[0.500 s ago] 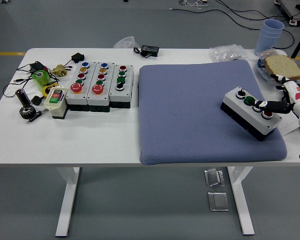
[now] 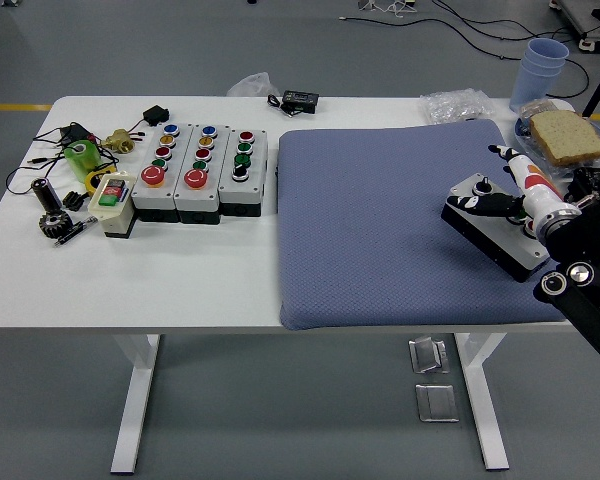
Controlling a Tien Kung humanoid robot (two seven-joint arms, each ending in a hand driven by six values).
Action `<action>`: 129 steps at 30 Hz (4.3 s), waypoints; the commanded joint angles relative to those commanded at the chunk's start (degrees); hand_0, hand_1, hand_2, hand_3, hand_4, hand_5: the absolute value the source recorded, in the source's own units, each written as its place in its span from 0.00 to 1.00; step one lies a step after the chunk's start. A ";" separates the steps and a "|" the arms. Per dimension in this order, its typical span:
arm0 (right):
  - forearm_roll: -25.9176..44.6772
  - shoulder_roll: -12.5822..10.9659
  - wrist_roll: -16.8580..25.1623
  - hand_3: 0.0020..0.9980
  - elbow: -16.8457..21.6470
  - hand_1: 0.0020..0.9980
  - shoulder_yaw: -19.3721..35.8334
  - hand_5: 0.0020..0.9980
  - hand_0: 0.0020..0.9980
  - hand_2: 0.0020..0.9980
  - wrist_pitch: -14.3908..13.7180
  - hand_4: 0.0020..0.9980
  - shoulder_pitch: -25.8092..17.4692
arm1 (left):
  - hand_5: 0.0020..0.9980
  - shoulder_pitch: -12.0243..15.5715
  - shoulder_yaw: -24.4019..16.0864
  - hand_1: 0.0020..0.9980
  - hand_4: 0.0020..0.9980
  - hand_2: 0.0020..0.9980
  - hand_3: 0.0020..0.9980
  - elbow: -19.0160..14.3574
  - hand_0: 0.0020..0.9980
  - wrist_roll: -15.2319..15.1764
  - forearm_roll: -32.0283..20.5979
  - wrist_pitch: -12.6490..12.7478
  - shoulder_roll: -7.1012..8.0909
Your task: Pick up the button,place it on the desk,press the button,press the button
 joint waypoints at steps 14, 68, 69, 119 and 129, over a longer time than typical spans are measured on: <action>-4.97 1.79 -0.56 0.96 -11.22 0.92 -5.36 0.36 0.99 0.97 0.44 1.00 4.14 | 0.51 -0.28 0.05 0.42 0.25 0.42 0.42 0.00 0.53 0.15 0.03 0.04 0.00; -12.18 -2.68 -4.22 0.49 -12.84 0.06 -17.09 0.05 0.24 0.31 0.58 0.79 8.25 | 0.51 -1.35 0.14 0.42 0.25 0.42 0.43 0.00 0.53 0.37 -1.03 0.30 0.00; -11.89 -3.38 -3.52 0.49 -11.59 0.06 -17.71 0.05 0.24 0.31 0.07 0.79 8.28 | 0.51 -1.38 0.09 0.42 0.25 0.42 0.43 0.00 0.53 0.39 -1.01 0.32 0.00; -10.17 -8.38 22.87 0.47 -1.62 0.00 -30.44 0.08 0.19 0.28 6.81 0.78 12.34 | 0.51 -1.09 0.67 0.42 0.25 0.42 0.43 0.00 0.53 0.34 -2.84 0.63 0.00; -12.79 -7.32 21.11 0.54 -3.69 0.21 -30.00 0.12 0.30 0.44 7.71 0.81 12.23 | 0.51 -1.10 0.56 0.42 0.25 0.42 0.43 0.00 0.53 0.36 -2.87 0.72 0.00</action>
